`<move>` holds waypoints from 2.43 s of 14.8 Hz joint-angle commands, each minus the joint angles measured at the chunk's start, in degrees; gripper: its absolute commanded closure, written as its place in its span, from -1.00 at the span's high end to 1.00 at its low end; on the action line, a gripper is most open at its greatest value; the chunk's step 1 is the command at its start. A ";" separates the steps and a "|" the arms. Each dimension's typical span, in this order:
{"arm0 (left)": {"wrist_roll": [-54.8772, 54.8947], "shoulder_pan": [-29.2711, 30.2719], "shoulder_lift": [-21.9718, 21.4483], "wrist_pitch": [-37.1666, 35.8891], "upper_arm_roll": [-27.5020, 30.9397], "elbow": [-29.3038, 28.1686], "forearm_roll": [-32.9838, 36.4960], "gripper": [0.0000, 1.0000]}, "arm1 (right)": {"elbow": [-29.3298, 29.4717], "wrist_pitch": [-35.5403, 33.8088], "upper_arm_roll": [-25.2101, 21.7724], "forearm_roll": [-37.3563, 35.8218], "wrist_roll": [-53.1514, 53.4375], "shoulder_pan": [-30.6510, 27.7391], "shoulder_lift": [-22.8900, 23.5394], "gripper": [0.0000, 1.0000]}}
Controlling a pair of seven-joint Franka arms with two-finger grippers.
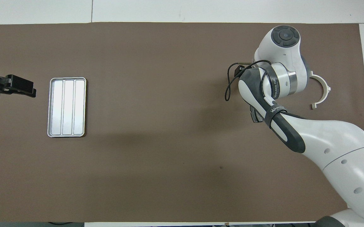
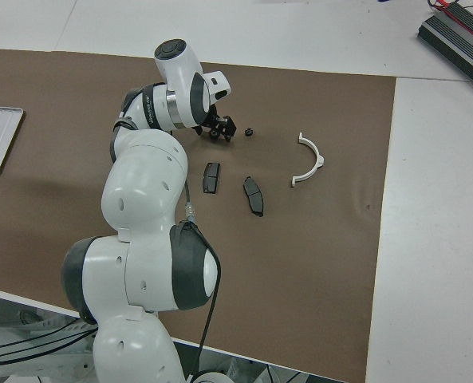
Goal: Pick bearing gear from pile to tray
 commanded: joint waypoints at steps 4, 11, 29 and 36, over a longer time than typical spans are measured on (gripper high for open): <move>-3.38 -0.32 -1.43 2.85 -0.02 -1.90 0.90 1.00 | 0.11 0.95 0.32 -0.85 2.35 -0.66 0.26 0.79; -3.30 -0.59 -2.22 1.89 0.07 -2.07 0.81 1.00 | -1.03 2.08 0.32 -0.68 2.35 -0.58 0.34 0.69; -7.16 -1.55 -2.66 2.41 0.07 -2.87 0.81 1.00 | 5.09 -10.18 0.76 -1.21 1.47 -0.14 -1.32 -1.00; -8.04 -1.64 -3.54 4.86 -0.11 -5.14 0.81 1.00 | 14.78 -28.06 12.78 0.73 20.81 3.28 -6.25 -1.00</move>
